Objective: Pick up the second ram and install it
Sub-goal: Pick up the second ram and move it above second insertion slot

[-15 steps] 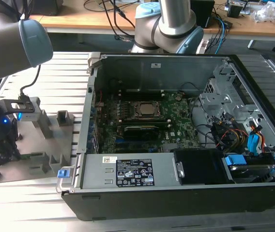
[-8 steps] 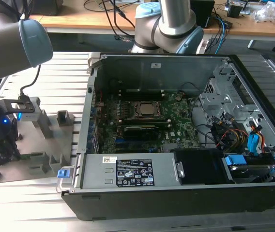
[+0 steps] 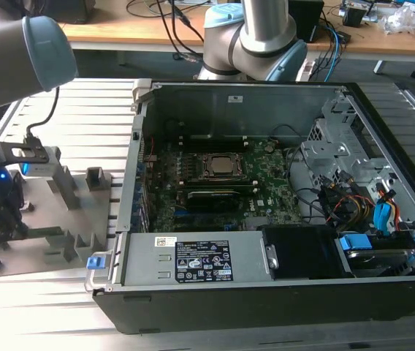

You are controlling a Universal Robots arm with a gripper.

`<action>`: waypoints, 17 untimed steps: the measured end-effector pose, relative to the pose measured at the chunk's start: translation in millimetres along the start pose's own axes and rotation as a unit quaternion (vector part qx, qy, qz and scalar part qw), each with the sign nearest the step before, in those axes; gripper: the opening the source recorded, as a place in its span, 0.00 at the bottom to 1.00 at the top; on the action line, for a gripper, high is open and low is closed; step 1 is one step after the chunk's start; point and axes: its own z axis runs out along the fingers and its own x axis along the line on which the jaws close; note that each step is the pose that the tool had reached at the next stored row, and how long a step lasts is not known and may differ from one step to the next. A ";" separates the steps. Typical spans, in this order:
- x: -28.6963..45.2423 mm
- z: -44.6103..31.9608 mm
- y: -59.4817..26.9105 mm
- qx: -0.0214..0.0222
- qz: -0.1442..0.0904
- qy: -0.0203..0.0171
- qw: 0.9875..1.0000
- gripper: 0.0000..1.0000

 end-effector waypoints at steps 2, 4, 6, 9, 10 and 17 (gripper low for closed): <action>-0.1 -2.7 0.1 0.000 0.000 0.000 1.000 0.14; -0.1 -6.2 0.3 0.000 0.000 0.000 1.000 0.14; -0.2 -8.0 0.4 0.000 0.000 0.000 1.000 0.14; -0.3 -13.3 0.6 0.000 0.000 0.000 1.000 0.14; -0.3 -17.1 0.8 0.000 0.000 0.000 1.000 0.14; -0.6 -29.8 1.3 0.000 0.000 0.000 1.000 0.14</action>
